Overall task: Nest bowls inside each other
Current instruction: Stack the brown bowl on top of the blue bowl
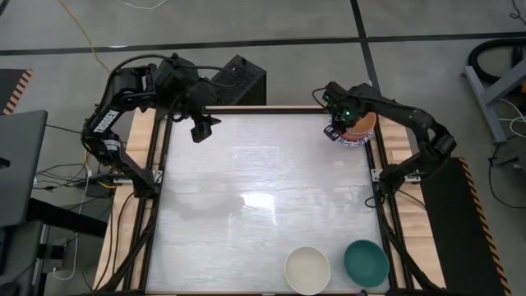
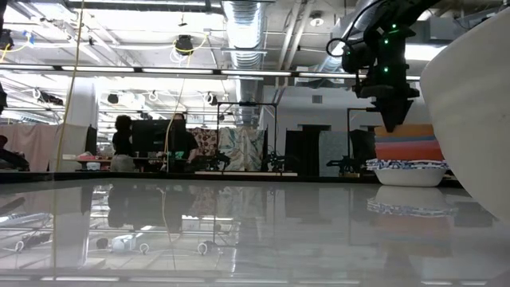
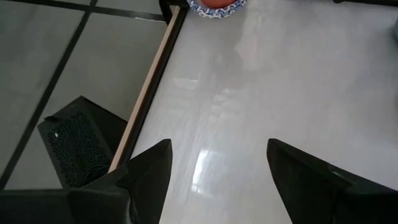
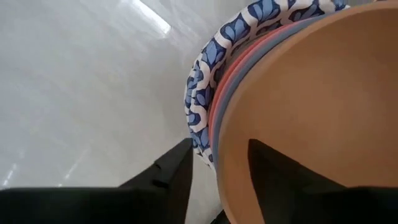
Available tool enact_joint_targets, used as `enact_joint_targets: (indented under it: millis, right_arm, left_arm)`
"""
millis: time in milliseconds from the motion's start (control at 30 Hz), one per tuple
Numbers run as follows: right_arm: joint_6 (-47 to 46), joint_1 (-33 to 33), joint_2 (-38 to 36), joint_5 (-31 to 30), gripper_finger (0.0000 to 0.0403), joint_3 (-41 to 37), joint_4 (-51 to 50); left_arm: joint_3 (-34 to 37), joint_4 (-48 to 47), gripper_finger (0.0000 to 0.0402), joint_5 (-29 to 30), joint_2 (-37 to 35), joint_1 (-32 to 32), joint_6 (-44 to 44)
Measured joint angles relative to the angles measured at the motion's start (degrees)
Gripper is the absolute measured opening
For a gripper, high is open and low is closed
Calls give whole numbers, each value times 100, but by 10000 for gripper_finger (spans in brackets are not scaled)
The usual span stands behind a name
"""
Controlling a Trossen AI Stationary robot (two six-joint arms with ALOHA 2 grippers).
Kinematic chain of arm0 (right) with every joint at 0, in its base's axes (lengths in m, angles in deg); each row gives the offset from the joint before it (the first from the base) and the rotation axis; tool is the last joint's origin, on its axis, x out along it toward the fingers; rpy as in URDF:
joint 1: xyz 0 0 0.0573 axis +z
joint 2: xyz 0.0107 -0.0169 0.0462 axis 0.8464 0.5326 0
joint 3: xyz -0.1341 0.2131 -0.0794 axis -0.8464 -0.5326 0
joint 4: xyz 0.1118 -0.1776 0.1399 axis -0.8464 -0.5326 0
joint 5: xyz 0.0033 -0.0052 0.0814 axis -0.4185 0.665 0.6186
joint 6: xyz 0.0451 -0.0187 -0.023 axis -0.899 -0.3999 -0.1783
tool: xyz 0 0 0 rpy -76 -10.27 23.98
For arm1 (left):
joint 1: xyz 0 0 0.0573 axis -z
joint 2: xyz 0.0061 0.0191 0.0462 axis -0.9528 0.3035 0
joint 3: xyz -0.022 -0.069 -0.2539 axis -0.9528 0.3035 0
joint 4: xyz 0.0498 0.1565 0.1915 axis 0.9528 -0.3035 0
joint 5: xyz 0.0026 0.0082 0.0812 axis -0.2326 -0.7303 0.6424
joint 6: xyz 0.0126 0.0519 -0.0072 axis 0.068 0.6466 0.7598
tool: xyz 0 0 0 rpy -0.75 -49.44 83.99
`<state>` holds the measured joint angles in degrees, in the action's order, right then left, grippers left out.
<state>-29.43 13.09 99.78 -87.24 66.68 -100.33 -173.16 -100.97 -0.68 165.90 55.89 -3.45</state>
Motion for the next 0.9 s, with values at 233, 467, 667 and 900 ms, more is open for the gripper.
enact_joint_targets:
  millis: [233,467,667,900]
  right_arm:
    - [0,13,-369,1,183,249,-25]
    - [-325,248,-1469,-174,151,138,600]
    - [-1340,1153,-2963,-1815,82,-1034,1705]
    - [-2719,2204,-3860,-2735,10,-2277,1956]
  left_arm:
    - [0,5,251,10,0,0,44]
    - [0,11,251,142,2,0,90]
    - [0,104,251,147,2,1,237]
    - [0,434,251,153,2,1,483]
